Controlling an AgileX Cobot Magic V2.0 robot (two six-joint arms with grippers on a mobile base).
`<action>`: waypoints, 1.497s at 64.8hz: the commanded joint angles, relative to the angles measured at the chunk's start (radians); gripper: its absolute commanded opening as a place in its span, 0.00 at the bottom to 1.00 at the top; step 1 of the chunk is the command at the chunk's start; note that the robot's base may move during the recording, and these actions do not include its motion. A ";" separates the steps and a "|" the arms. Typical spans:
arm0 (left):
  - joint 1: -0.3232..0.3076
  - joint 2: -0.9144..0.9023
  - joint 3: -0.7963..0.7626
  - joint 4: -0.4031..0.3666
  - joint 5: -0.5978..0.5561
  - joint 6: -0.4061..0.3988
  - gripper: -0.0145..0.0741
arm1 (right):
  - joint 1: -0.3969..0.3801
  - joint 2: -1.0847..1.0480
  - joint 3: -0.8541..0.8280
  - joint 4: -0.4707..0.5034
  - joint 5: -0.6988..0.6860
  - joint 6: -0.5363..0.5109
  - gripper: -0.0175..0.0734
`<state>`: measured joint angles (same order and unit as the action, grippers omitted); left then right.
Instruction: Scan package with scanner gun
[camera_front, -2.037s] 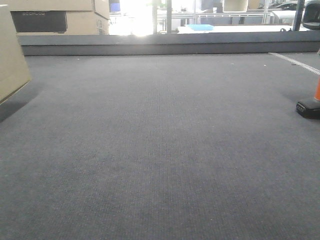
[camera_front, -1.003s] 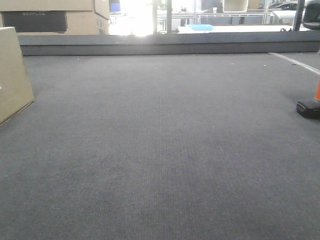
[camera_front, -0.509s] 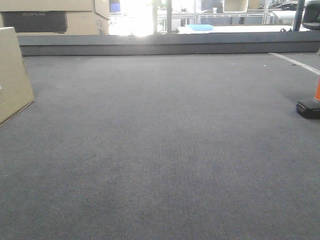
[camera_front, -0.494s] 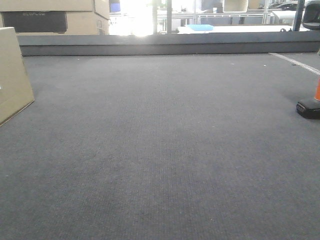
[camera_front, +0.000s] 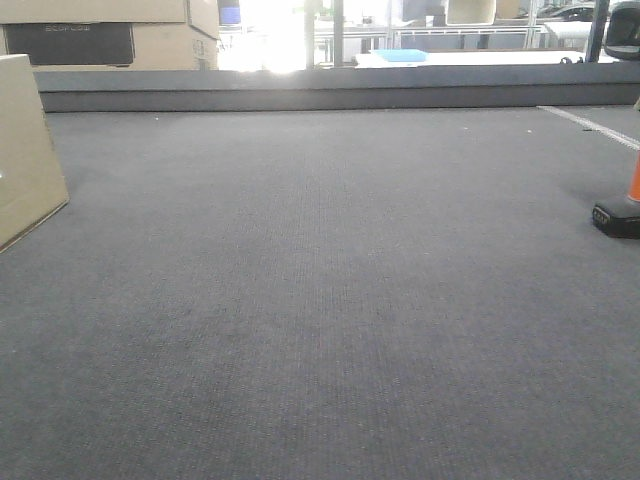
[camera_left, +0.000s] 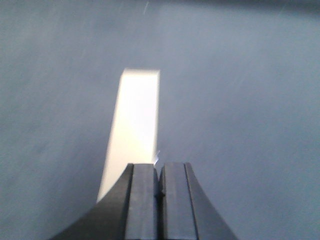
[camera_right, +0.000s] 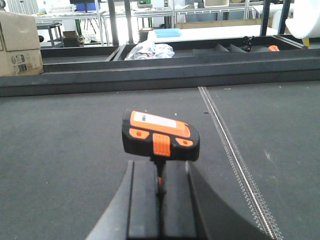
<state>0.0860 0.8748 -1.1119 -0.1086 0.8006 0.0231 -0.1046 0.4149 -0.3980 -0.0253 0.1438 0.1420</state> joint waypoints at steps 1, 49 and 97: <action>0.000 -0.075 0.102 -0.047 -0.180 -0.008 0.04 | -0.003 -0.033 -0.010 0.002 0.014 0.000 0.01; 0.000 -0.612 0.598 0.069 -0.587 0.062 0.04 | 0.017 -0.121 -0.009 -0.011 0.091 -0.036 0.01; 0.000 -0.749 0.663 0.103 -0.609 0.062 0.04 | 0.090 -0.238 -0.009 0.008 0.119 -0.052 0.01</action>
<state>0.0860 0.1322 -0.4493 -0.0065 0.2112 0.0809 -0.0181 0.1817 -0.3996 -0.0180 0.2722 0.0967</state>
